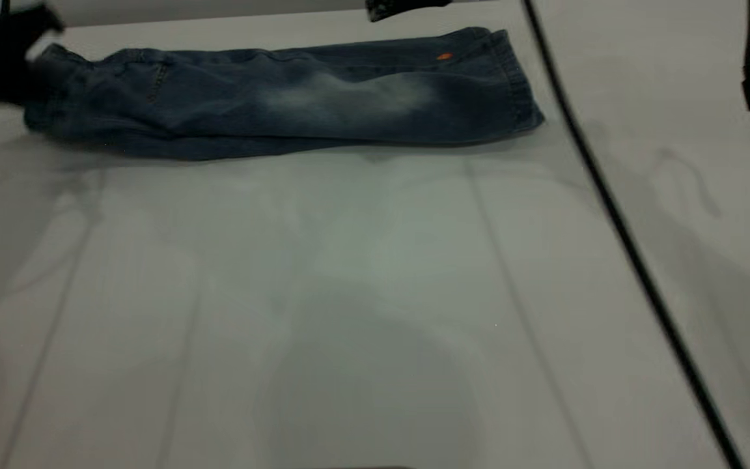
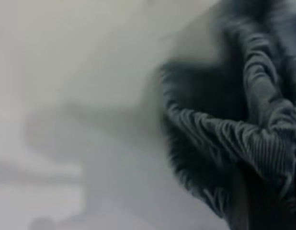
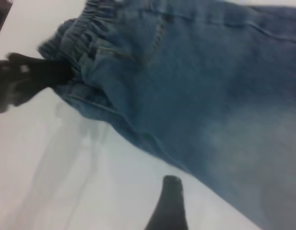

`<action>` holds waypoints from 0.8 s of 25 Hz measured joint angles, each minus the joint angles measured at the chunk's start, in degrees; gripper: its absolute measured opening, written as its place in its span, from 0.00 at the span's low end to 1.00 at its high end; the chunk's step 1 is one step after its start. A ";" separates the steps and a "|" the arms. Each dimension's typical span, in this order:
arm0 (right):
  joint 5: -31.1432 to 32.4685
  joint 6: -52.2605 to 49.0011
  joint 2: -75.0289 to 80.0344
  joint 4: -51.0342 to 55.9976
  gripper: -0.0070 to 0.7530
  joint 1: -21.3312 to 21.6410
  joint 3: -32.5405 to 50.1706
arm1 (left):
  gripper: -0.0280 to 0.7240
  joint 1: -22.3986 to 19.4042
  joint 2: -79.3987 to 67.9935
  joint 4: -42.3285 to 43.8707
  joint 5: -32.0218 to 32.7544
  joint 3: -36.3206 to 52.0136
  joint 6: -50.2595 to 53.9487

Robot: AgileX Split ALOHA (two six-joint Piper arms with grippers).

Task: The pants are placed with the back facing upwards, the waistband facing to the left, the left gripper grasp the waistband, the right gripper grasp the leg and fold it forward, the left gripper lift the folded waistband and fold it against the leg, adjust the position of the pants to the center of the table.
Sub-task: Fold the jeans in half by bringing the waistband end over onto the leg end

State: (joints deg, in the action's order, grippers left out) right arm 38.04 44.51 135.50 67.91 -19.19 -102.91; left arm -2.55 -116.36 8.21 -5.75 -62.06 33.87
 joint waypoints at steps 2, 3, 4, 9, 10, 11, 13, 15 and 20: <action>-1.45 -0.13 1.42 -0.24 0.75 -1.72 -1.64 | 0.14 1.97 2.98 0.05 1.74 0.00 -2.36; -1.58 -0.42 2.73 -0.43 0.75 -2.55 -3.07 | 0.14 3.01 4.46 0.05 2.87 0.00 -3.30; -1.58 -0.68 4.25 -0.49 0.75 -3.14 -4.45 | 0.14 3.80 5.87 0.05 3.88 0.02 -4.40; -0.73 -3.90 12.18 -1.53 0.75 -5.09 -13.73 | 0.14 8.02 11.74 0.05 8.14 0.43 -8.45; -0.43 -5.00 13.50 -2.27 0.75 -5.45 -15.18 | 0.14 8.76 12.56 0.05 8.47 0.43 -9.11; -0.07 -5.88 14.56 -3.14 0.75 -5.94 -16.25 | 0.14 9.33 13.53 0.05 8.73 0.43 -9.61; 0.87 -7.43 15.97 -4.97 0.75 -7.20 -17.15 | 0.14 10.48 15.22 0.05 9.25 0.46 -11.04; 1.62 -7.91 17.13 -6.46 0.75 -8.86 -17.39 | 0.14 11.30 17.03 0.05 9.72 0.46 -12.35; 3.14 -7.86 17.77 -6.97 0.75 -12.25 -17.66 | 0.14 11.99 19.82 0.05 11.37 0.57 -13.74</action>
State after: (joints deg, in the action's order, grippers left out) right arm 41.17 36.65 153.27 60.94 -31.44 -120.57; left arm 9.44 -96.54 8.26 5.62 -61.49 20.13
